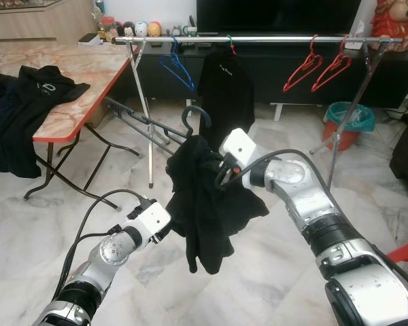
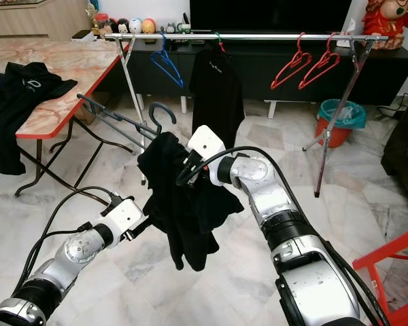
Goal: Hang hanger
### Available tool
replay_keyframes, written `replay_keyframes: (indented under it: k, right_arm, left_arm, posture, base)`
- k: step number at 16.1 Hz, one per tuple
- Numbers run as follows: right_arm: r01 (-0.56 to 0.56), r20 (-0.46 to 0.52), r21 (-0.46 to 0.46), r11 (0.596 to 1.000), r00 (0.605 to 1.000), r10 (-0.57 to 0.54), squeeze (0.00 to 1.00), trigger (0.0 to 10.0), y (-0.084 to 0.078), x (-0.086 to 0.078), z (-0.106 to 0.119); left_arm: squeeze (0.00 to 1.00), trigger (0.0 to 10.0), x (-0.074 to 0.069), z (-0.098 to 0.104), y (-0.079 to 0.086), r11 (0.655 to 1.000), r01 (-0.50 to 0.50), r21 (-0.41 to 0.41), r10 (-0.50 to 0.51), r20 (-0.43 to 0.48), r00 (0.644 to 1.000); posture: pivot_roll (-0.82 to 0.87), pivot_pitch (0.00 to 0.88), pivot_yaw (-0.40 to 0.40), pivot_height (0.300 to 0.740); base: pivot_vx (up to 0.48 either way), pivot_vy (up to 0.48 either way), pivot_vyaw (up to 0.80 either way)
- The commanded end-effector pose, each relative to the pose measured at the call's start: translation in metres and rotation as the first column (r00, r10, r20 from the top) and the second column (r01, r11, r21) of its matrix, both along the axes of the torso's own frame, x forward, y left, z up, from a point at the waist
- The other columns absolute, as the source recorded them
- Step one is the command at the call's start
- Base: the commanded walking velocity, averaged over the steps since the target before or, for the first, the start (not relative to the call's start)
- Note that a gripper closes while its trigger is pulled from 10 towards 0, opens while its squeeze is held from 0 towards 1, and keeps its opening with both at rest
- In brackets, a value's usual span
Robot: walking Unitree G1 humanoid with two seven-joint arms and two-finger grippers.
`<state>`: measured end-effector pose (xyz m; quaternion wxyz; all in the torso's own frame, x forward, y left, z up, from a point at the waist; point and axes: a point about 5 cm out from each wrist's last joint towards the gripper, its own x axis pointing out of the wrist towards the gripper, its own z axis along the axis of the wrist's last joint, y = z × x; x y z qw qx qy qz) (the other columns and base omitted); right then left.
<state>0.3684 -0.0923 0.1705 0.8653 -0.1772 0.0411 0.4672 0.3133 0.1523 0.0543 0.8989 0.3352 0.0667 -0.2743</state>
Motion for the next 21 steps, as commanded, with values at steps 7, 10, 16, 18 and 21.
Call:
replay_keyframes:
  k: [7, 10, 16, 18, 21]
  right_arm:
    - [-0.025, 0.072, 0.015, 1.000, 0.997, 0.024, 0.00, 0.0, 0.005, 0.004, 0.024]
    - [-0.030, 0.073, 0.013, 0.999, 0.997, 0.029, 0.00, 0.0, 0.007, 0.003, 0.024]
    - [-0.045, 0.069, 0.009, 0.999, 0.997, 0.044, 0.00, 0.0, 0.009, 0.003, 0.024]
    - [-0.050, 0.068, 0.009, 0.999, 0.996, 0.050, 0.00, 0.0, 0.010, 0.002, 0.025]
    - [-0.054, 0.064, 0.006, 0.999, 0.997, 0.054, 0.00, 0.0, 0.010, 0.002, 0.023]
  left_arm:
    - [0.00, 10.0, 0.000, -0.004, 0.003, 0.992, 0.021, 0.121, -0.026, 0.037, 0.999]
    - [0.00, 10.0, -0.001, -0.005, 0.002, 0.991, 0.026, 0.130, -0.031, 0.037, 0.999]
    - [0.00, 10.0, -0.001, -0.006, -0.001, 0.979, 0.057, 0.194, -0.067, 0.048, 0.997]
    - [0.00, 10.0, 0.000, -0.008, -0.001, 0.973, 0.050, 0.226, -0.064, 0.058, 0.996]
    - [0.00, 10.0, 0.000, -0.012, 0.000, 0.962, 0.032, 0.271, -0.052, 0.064, 0.997]
  posture:
    - [-0.04, 0.000, 0.026, 0.719]
    - [-0.04, 0.000, 0.026, 0.719]
    - [-0.04, 0.000, 0.026, 0.719]
    - [-0.04, 0.000, 0.026, 0.719]
    - [-0.04, 0.000, 0.027, 0.719]
  base:
    - [0.000, 0.000, 0.00]
    - [0.000, 0.000, 0.00]
    - [0.000, 0.000, 0.00]
    - [0.000, 0.000, 0.00]
    - [0.000, 0.000, 0.00]
